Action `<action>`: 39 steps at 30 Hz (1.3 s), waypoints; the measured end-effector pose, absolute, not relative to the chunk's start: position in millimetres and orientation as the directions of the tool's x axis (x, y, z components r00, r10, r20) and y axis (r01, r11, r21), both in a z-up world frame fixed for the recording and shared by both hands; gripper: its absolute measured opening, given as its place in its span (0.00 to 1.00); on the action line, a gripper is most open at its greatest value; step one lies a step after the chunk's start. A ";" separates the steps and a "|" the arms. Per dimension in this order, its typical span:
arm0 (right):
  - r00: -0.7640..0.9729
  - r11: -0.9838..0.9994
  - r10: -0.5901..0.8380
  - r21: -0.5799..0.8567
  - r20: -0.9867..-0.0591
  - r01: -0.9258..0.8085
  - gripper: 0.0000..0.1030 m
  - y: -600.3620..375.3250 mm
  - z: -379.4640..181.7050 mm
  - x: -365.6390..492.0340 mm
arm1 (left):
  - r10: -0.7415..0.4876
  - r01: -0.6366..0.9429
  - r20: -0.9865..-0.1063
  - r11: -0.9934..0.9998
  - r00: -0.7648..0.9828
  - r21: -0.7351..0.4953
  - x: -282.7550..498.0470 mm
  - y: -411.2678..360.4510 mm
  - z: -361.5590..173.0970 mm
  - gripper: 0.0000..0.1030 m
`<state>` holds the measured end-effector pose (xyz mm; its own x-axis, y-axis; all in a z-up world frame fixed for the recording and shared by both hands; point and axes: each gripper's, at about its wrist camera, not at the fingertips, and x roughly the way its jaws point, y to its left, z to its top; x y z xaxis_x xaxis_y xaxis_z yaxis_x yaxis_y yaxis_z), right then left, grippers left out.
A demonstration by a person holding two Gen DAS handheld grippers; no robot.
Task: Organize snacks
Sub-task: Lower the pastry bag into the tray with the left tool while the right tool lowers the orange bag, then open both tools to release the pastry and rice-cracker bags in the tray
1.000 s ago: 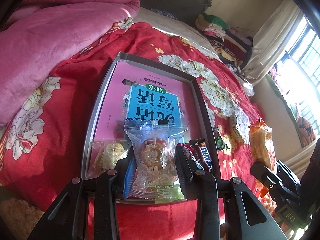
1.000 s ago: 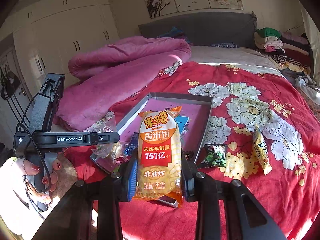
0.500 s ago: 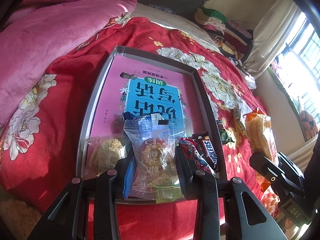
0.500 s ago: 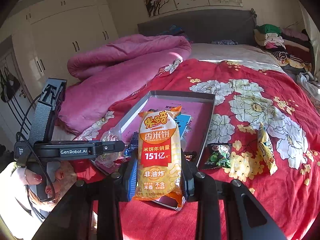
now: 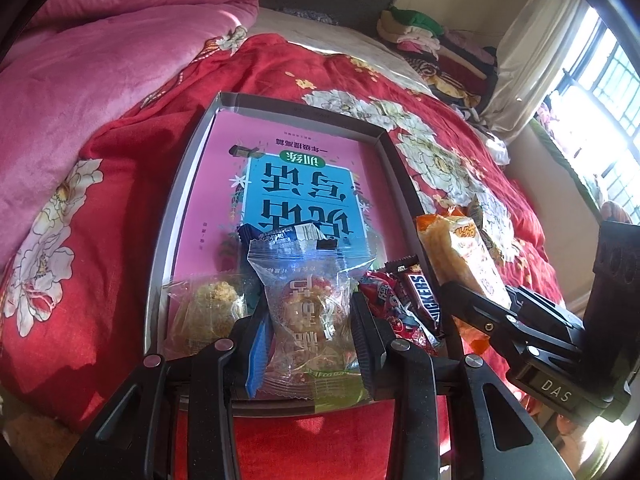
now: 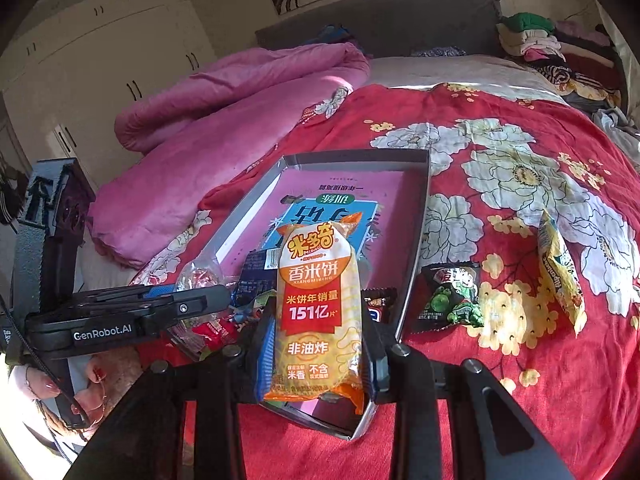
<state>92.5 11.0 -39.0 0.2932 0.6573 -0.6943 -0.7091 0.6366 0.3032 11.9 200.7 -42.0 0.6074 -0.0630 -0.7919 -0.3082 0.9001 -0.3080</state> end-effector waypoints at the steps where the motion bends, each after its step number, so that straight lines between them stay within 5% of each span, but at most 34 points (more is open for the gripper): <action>1: 0.288 0.637 0.657 0.308 -0.697 -0.707 0.34 12.8 -41.4 93.8 | -0.063 -0.307 -0.793 0.901 0.606 -0.307 12.2 200.7 -42.6 0.37; 39: 0.307 0.609 0.669 0.262 -0.677 -0.749 0.46 -0.3 -41.3 91.6 | -0.075 -0.331 -0.807 0.887 0.585 -0.322 18.7 207.9 -56.9 0.38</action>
<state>91.6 -0.3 -41.3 0.3069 0.6688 -0.6771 -0.7492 0.6085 0.2616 18.7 207.9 -56.9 0.5853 -0.0749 -0.8074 -0.3308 0.8870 -0.3221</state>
